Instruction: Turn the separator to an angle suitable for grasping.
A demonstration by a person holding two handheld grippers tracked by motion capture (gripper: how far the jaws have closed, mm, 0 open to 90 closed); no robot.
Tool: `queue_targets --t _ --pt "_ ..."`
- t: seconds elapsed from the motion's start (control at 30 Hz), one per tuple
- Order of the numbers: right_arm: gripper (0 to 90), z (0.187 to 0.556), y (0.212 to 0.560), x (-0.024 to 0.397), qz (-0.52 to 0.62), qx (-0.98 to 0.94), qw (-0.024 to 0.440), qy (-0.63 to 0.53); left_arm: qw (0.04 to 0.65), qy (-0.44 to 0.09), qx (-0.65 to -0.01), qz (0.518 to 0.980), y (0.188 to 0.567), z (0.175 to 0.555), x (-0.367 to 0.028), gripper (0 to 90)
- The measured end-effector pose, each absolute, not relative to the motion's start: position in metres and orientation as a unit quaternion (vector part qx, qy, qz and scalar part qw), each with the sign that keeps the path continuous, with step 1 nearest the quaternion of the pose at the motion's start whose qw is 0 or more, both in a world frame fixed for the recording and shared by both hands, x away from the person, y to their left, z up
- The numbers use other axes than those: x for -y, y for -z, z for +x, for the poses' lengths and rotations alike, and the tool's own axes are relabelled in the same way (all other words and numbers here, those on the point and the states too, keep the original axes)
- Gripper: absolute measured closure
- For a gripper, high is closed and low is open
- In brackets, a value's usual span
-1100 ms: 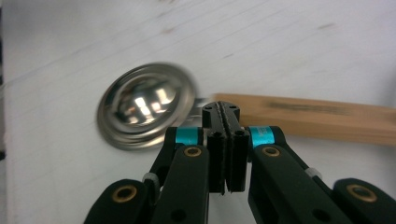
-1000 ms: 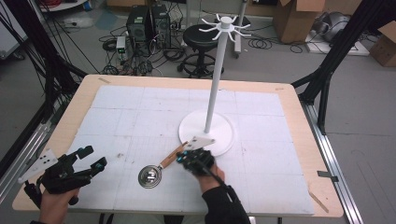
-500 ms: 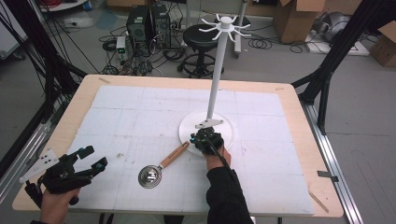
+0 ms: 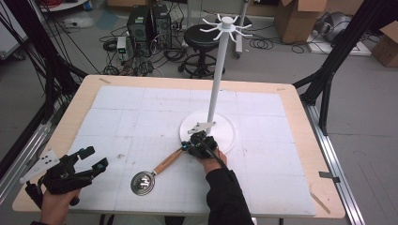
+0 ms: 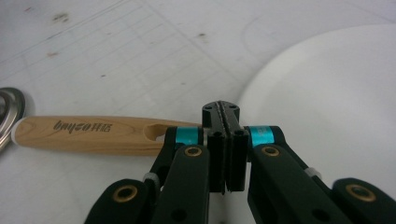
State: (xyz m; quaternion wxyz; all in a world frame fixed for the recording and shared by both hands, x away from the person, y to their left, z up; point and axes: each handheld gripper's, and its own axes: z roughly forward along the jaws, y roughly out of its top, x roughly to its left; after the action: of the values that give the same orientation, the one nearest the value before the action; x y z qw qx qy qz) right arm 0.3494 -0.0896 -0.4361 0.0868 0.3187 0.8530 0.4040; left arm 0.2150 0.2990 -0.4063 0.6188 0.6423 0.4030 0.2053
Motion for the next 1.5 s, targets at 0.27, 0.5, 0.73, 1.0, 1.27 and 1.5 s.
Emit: queue_targets --t 0.27,0.5,0.73,1.0,1.27,1.5 --pt "89.2 0.332 0.438 0.064 0.288 -0.859 0.058 -0.418 0.618 -0.204 -0.402 0.643 0.406 0.215 -0.298 22.5" --pt "72.4 0.323 0.421 0.078 0.305 -0.838 0.092 -0.443 0.618 -0.199 -0.402 0.645 0.407 0.216 -0.297 22.6" --pt "36.3 0.296 0.398 0.138 0.337 -0.801 0.165 -0.467 0.617 -0.19 -0.394 0.654 0.405 0.216 -0.291 22.5" --pt "16.5 0.253 0.391 0.226 0.395 -0.741 0.235 -0.49 0.614 -0.171 -0.384 0.668 0.402 0.22 -0.278 21.0" --pt "15.9 0.213 0.391 0.287 0.436 -0.705 0.259 -0.496 0.623 -0.165 -0.366 0.671 0.397 0.224 -0.271 22.5" --pt "15.9 0.201 0.388 0.304 0.455 -0.695 0.272 -0.486 0.621 -0.155 -0.36 0.679 0.401 0.229 -0.269 22.8"
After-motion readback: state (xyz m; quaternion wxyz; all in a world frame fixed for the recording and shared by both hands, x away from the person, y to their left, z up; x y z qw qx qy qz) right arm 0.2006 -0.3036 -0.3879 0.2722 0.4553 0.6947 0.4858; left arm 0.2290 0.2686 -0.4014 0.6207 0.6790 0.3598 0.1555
